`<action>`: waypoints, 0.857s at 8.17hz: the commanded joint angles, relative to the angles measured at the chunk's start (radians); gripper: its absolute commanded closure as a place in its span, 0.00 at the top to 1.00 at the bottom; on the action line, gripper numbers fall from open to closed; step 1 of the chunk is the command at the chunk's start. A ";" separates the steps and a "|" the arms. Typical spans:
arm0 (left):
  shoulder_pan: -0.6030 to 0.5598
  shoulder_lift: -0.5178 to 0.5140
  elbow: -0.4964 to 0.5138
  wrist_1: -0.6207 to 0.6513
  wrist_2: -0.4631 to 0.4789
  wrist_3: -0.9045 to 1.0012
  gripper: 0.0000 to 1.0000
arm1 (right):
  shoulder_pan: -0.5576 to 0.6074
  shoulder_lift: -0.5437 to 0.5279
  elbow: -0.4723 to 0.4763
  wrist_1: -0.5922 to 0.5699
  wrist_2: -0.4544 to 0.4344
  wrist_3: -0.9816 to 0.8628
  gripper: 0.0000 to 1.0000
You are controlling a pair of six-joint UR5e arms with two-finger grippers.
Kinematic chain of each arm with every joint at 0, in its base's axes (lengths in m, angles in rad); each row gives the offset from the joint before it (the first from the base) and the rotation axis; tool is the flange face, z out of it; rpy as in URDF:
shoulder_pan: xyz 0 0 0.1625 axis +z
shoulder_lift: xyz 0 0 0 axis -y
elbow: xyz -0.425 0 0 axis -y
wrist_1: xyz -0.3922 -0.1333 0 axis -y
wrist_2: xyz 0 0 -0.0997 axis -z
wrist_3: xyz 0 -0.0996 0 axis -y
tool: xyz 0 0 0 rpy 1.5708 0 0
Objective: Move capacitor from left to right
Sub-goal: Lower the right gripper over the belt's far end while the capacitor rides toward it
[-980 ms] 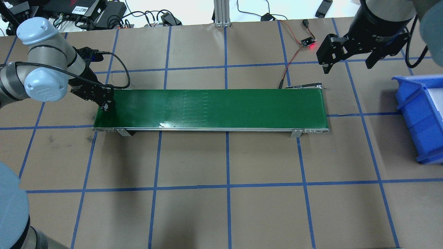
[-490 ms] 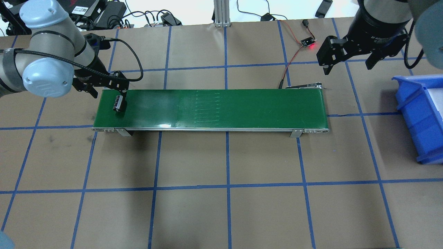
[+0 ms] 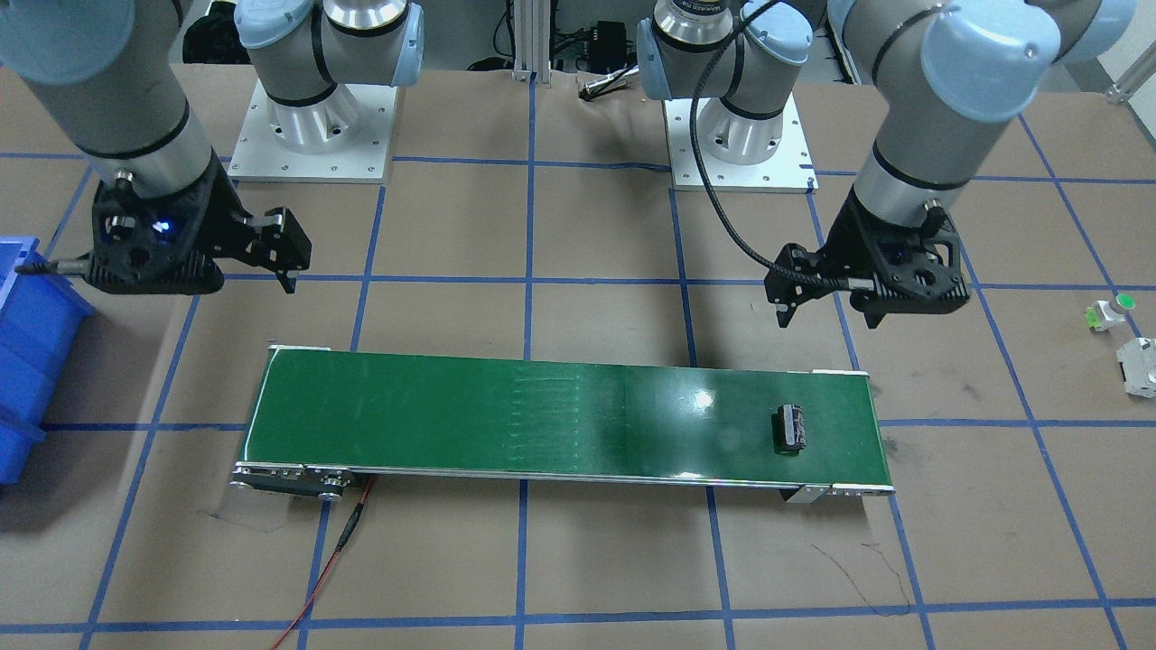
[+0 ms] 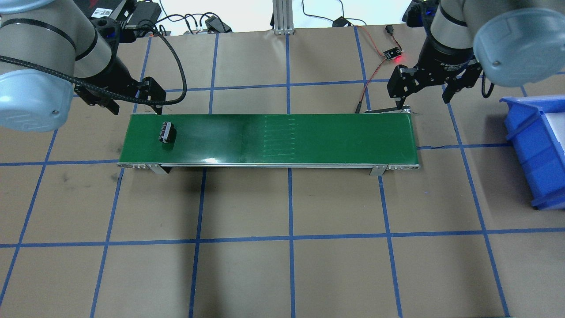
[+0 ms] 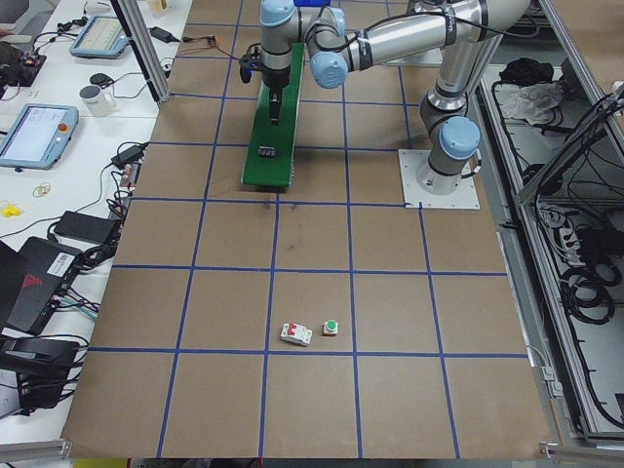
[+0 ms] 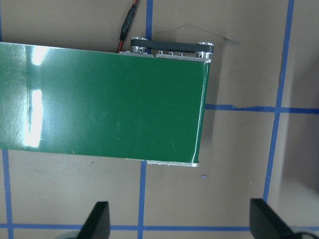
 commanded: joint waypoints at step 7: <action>-0.079 0.021 -0.006 -0.018 0.006 -0.003 1.00 | -0.083 0.213 0.074 -0.255 0.254 -0.098 1.00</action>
